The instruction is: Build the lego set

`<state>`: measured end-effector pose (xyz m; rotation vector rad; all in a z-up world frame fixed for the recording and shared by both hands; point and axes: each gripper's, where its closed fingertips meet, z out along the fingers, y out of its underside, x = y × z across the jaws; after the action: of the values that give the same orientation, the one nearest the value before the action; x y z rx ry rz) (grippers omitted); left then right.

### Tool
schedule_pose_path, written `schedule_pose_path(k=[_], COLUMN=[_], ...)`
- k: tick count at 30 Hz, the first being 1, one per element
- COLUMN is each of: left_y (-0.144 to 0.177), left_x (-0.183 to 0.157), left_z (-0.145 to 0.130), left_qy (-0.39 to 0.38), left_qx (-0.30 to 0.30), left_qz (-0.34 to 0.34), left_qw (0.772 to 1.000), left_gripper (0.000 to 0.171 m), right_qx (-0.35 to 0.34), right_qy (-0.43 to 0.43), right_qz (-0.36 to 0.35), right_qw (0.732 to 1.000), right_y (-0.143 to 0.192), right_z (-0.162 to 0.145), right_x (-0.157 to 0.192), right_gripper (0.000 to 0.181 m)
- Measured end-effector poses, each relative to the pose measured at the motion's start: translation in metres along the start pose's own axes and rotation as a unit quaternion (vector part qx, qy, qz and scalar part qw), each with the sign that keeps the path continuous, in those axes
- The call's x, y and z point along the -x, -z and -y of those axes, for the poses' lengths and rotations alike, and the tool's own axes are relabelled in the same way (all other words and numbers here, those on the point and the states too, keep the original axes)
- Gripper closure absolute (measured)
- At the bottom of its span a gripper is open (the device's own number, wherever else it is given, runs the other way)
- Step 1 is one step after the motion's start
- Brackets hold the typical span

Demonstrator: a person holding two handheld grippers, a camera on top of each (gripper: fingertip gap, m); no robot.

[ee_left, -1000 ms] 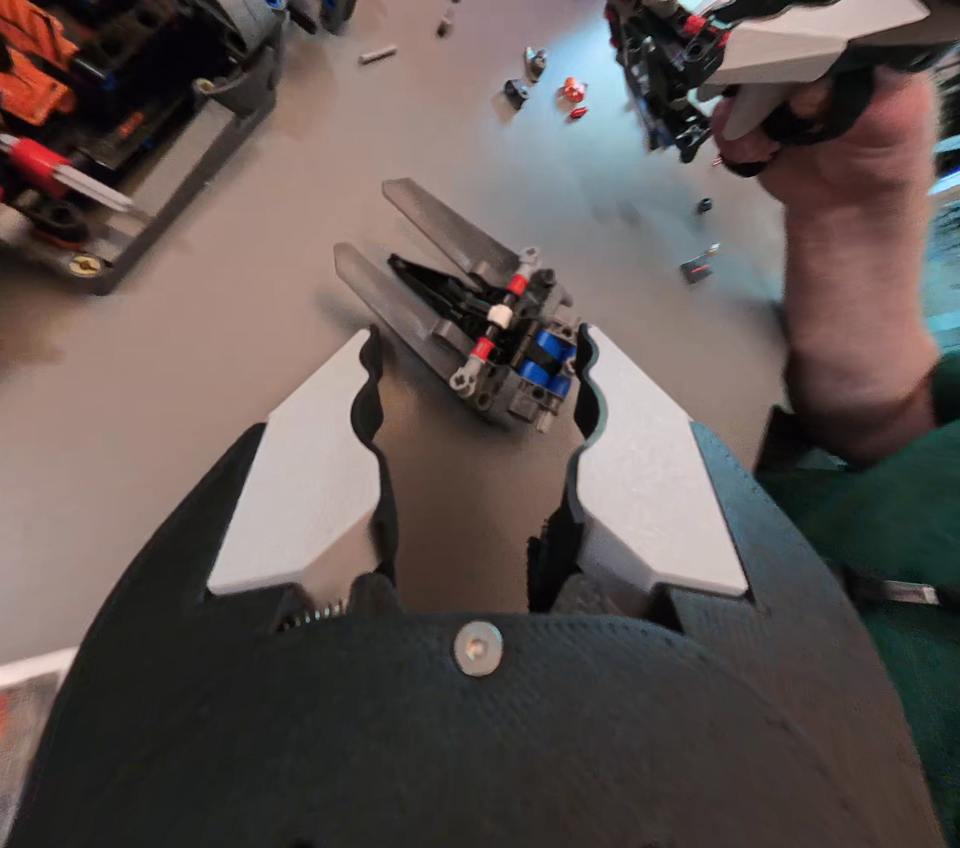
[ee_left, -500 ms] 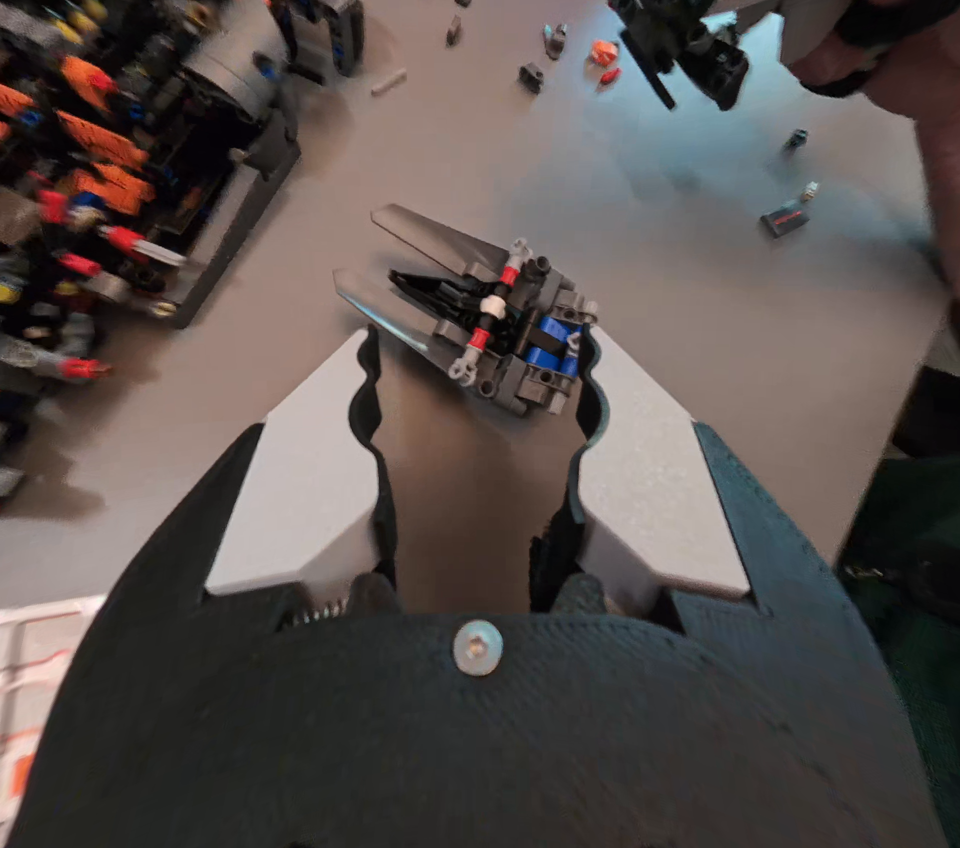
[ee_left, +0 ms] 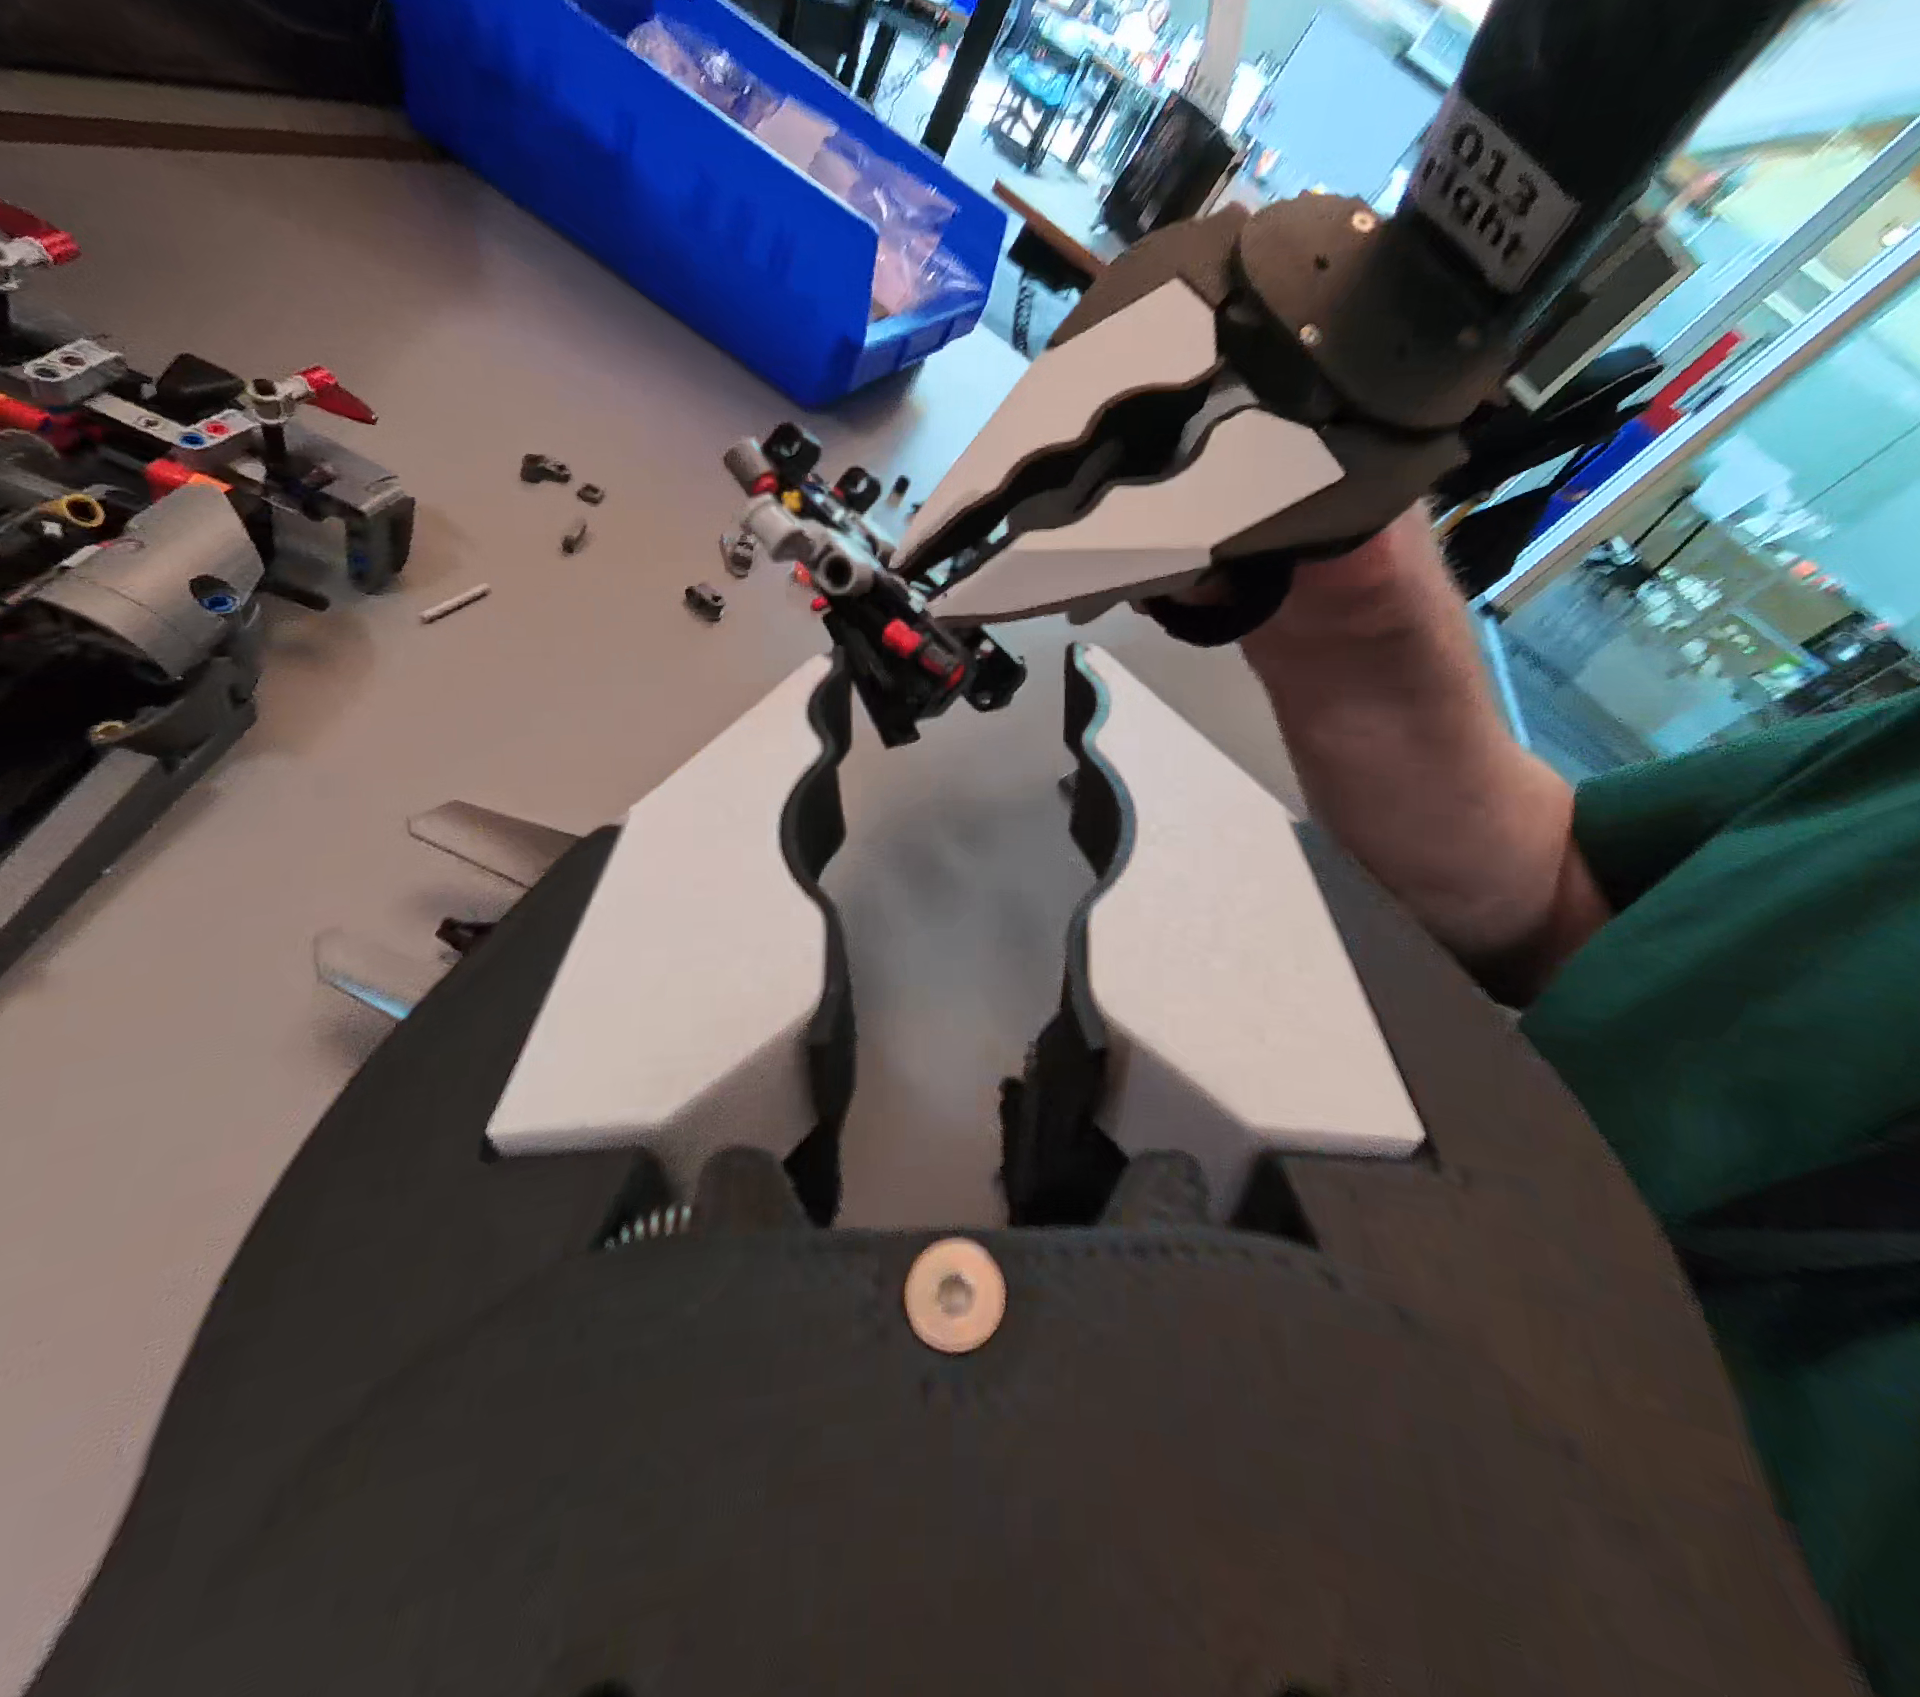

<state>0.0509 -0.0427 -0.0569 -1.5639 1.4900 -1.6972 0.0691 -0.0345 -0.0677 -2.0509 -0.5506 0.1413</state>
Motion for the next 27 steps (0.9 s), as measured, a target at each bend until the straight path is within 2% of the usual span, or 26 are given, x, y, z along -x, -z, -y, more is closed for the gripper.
schedule_pose_path(k=[3,12,18,23,27], left_y=[0.010,0.046,0.068,0.075,0.077], left_x=[0.004,0.020,0.035,0.043,0.049], left_z=[0.004,0.020,0.030,0.035,0.040], left_qy=[0.009,0.038,0.067,0.087,0.108], left_qx=[-0.025,-0.102,-0.158,-0.183,-0.205], left_qz=[-0.001,0.007,0.001,-0.009,-0.021], left_qw=[1.000,0.994,0.985,0.979,0.972], left_gripper=[0.148,0.153,0.157,0.158,0.158], right_qx=[0.014,0.000,-0.055,-0.045,-0.054], right_qy=[0.041,0.052,0.018,-0.010,-0.090], right_qz=[-0.005,0.015,0.025,0.024,0.081], right_qw=[0.999,0.999,0.998,0.999,0.991], right_y=[-0.009,-0.032,-0.028,-0.026,-0.027], right_z=[0.009,0.041,0.069,0.061,0.051], right_x=[0.006,0.010,0.002,-0.011,-0.003], right_gripper=[0.178,0.176,0.158,0.159,0.151])
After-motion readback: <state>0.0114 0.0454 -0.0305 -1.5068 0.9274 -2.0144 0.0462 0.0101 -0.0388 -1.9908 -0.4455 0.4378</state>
